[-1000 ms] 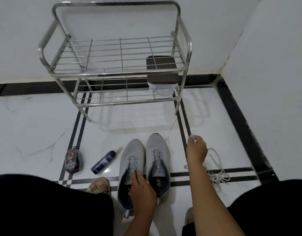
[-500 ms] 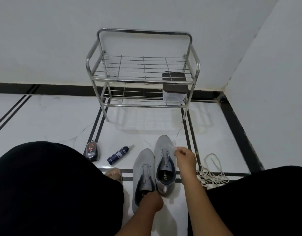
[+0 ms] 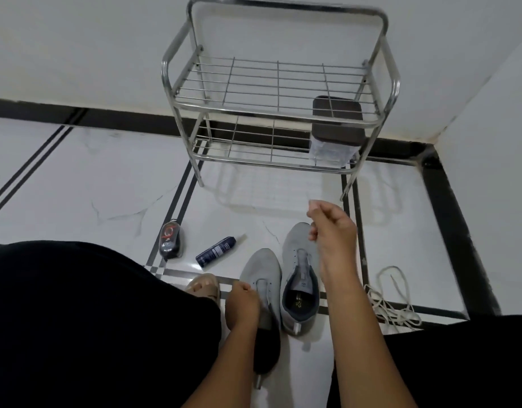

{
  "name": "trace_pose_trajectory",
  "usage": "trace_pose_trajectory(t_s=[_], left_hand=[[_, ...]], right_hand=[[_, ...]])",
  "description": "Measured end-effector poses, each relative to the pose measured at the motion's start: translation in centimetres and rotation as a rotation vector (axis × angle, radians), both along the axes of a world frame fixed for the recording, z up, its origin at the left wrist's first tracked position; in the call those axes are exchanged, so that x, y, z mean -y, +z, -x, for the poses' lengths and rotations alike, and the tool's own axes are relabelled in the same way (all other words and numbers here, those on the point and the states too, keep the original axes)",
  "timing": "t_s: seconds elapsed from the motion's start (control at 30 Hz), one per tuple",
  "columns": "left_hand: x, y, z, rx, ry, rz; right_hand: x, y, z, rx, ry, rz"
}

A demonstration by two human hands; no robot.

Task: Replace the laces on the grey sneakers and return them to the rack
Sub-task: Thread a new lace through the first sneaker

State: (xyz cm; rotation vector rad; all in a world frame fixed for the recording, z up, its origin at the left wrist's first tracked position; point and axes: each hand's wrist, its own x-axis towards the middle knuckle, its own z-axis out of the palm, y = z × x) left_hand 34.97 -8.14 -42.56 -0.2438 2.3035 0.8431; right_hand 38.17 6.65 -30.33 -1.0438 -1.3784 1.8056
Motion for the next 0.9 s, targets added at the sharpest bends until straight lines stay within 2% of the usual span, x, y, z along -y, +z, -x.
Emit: trace_pose_trajectory(t_s=[0.07,0.13,0.23,0.43,0.57,0.73,0.83,0.9], left_hand=[[-0.4,-0.9,0.1,-0.024,-0.082,0.052],[-0.8,-2.1,0.2,-0.067,-0.146,0.1],[-1.1,-3.5,0.6,-0.125,-0.207,0.149],[-1.3,-4.6,0.9,-0.205,-0.34,0.269],[-1.2,-5.0,0.6,-0.206,-0.241,0.217],[-0.8,-4.8,0.4,-0.201,-0.196,0.155],[-0.2,-5.0,0.2,-0.18,-0.212,0.15],[0.3,-5.1,-0.1,-0.163,-0.207,0.15]], right_hand=[[0.5,-3.4,0.4,0.22,0.107,-0.073],[2.1,-8.3,0.3,0.446,0.203,-0.052],[5.2,-14.3,-0.4,0.623,0.309,0.001],[7.4,-17.0,-0.5,0.743,0.346,-0.215],[7.0,-17.1,0.1,0.795,0.321,-0.235],[7.8,-18.7,0.9,0.746,0.313,-0.041],[6.8,-19.1,0.2,0.741,0.072,0.128],[5.9,-19.2,-0.7,0.748,0.005,0.144]])
